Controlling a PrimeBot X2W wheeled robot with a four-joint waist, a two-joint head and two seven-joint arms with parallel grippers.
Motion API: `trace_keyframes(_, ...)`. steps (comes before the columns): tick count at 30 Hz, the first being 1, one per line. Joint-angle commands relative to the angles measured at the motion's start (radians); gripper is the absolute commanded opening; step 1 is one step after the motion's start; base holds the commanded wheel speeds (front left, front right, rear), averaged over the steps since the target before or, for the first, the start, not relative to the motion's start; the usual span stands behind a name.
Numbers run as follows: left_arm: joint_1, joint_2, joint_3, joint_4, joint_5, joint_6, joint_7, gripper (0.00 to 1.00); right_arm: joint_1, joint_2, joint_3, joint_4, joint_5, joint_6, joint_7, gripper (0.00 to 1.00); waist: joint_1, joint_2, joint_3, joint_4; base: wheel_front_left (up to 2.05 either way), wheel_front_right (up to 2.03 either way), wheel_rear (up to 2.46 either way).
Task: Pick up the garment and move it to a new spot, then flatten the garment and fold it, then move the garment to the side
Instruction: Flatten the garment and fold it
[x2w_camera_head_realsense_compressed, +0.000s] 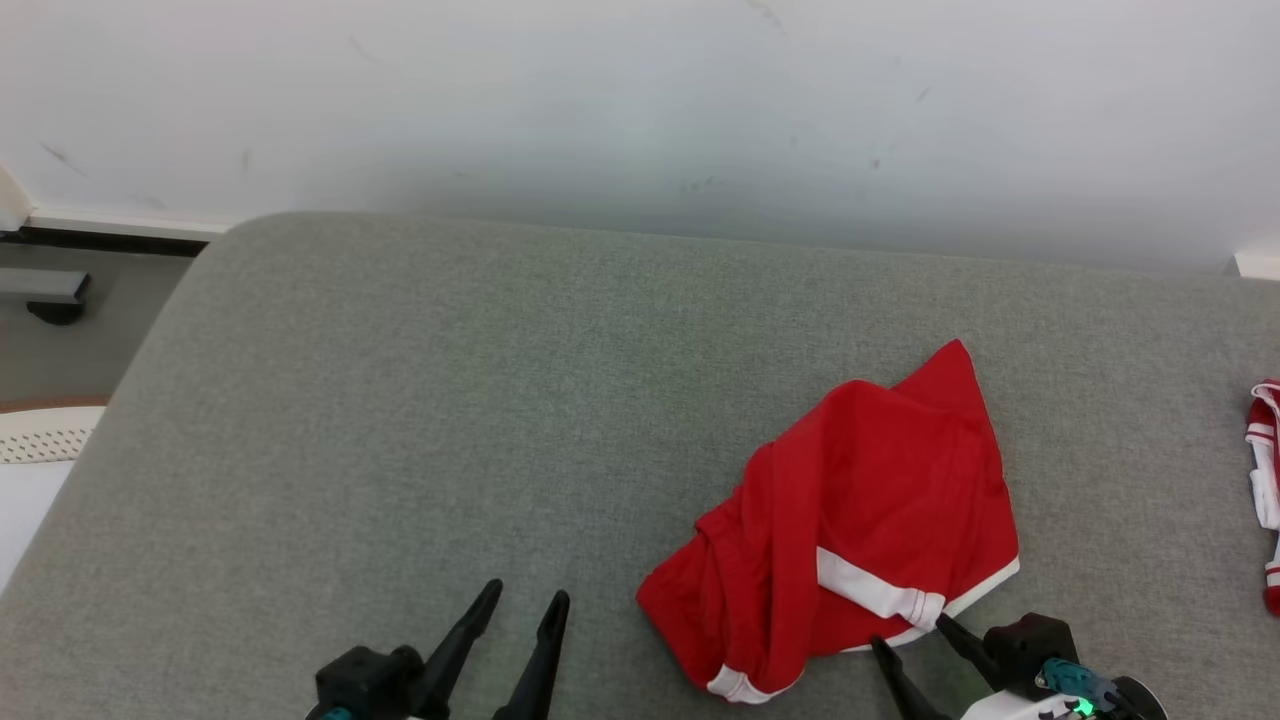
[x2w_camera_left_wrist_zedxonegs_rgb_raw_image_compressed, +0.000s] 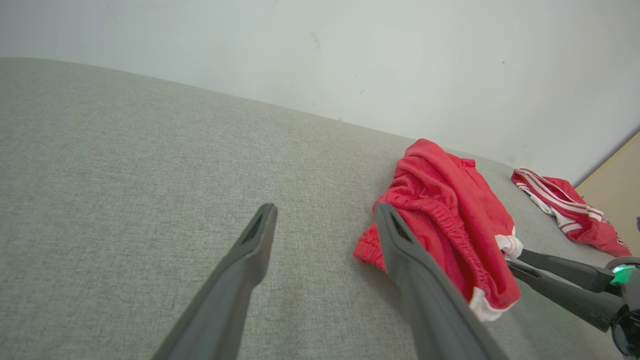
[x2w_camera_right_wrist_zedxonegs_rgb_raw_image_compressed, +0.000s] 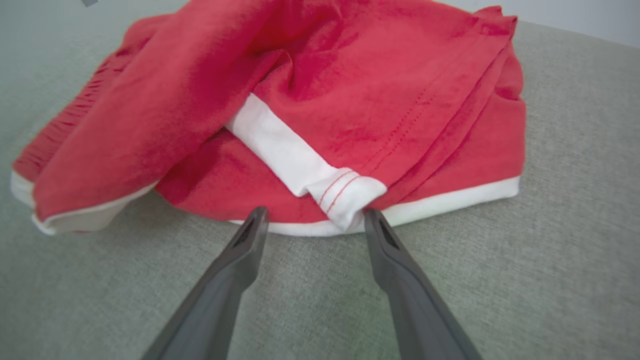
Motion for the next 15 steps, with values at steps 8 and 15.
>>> trace_keyframes(8, 0.008, 0.015, -0.002, -0.007, -0.007, 0.007, 0.005, 1.0, 0.003, 0.004, -0.002, -0.014, -0.016, -0.003, 0.006, 1.0, 0.0, 0.0, 0.001, -0.001, 0.0, 0.0, 0.0)
trace_keyframes(15, 0.01, 0.02, -0.003, -0.009, -0.014, 0.011, 0.005, 1.0, 0.008, 0.004, -0.007, -0.023, -0.018, -0.003, 0.013, 1.0, 0.0, 0.0, 0.001, -0.003, 0.0, 0.0, 0.0)
